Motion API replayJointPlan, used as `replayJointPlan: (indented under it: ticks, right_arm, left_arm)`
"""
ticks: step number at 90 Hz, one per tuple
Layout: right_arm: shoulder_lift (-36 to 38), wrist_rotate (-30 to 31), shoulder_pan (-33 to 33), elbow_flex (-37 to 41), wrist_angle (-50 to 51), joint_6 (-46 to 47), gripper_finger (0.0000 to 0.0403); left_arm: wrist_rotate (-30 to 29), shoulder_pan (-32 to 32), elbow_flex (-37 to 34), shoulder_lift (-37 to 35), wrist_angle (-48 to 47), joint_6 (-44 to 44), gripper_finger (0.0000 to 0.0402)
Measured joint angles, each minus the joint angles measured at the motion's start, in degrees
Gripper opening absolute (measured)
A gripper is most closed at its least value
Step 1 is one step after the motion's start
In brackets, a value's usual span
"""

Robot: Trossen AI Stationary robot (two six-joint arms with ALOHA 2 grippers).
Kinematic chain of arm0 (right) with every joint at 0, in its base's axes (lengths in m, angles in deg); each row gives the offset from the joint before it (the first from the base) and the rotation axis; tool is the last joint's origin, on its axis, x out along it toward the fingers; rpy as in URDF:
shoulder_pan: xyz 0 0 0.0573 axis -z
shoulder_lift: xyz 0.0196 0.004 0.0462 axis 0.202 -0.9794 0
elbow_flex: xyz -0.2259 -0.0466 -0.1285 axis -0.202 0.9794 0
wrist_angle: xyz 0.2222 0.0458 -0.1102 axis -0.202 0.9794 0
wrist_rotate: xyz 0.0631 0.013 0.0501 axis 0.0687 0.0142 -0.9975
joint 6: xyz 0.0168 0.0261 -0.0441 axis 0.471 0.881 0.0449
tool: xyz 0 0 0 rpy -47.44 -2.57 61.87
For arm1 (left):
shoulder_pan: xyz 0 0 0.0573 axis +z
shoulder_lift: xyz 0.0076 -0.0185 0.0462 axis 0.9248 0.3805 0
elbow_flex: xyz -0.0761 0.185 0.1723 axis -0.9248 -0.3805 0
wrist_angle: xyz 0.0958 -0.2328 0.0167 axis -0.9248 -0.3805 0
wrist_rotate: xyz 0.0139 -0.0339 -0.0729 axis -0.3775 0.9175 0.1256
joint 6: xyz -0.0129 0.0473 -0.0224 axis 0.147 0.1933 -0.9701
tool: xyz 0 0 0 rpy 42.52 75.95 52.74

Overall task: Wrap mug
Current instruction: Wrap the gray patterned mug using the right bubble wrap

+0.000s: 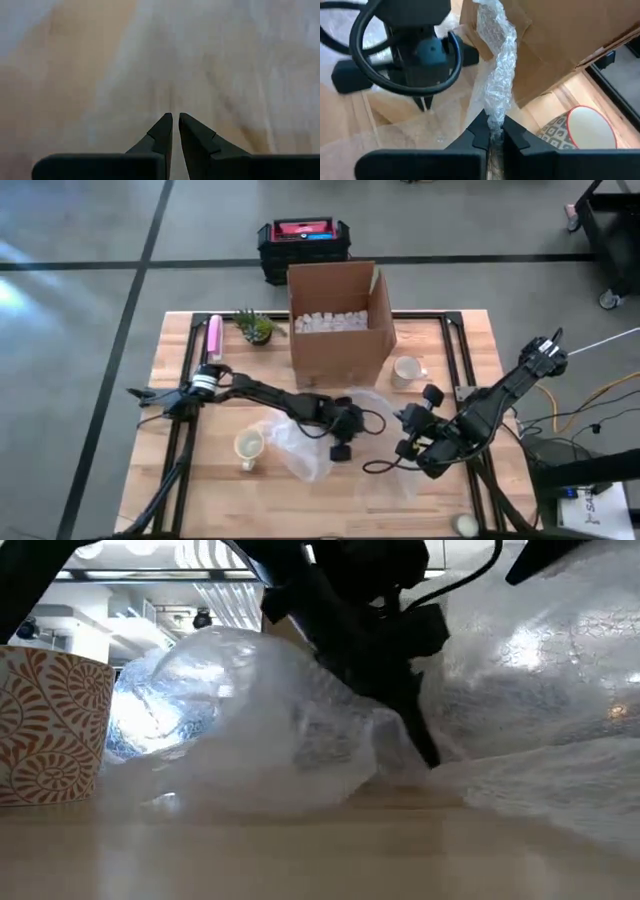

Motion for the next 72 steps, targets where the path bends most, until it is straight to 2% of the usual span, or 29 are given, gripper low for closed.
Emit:
replayJointPlan:
  ticks: [22, 28, 36, 47, 54, 72]
  right_arm:
    - [0.0, -1.3, -0.7, 0.9, 0.4, 2.2, 0.0000]
    - [0.0, -1.2, -0.9, 1.0, 0.5, 2.4, 0.0000]
    - [0.0, -1.2, -1.0, 1.3, 0.7, 2.4, 0.0000]
    - [0.0, -0.1, -0.9, 1.3, 0.9, 2.4, 0.0000]
    - [0.0, 1.2, -0.9, 1.3, 0.9, 2.9, 0.0000]
    - [0.0, 3.4, -0.9, 1.3, 0.9, 3.8, 0.0000]
  left_arm:
    - [-0.9, 0.0, -0.2, -1.9, -8.6, 0.9, 0.0020]
    - [-2.1, -0.2, -0.2, -2.8, -4.9, 2.0, 0.0020]
    - [-2.5, -0.4, -0.2, -3.9, 6.4, 2.3, 0.0020]
    - [3.6, -0.6, -0.8, -3.1, 21.2, 2.5, 0.0020]
    - [5.0, -0.6, -1.0, -0.9, 22.8, 2.5, 0.0020]
    - [4.3, 0.8, -1.2, 3.9, 19.1, 1.1, 0.0020]
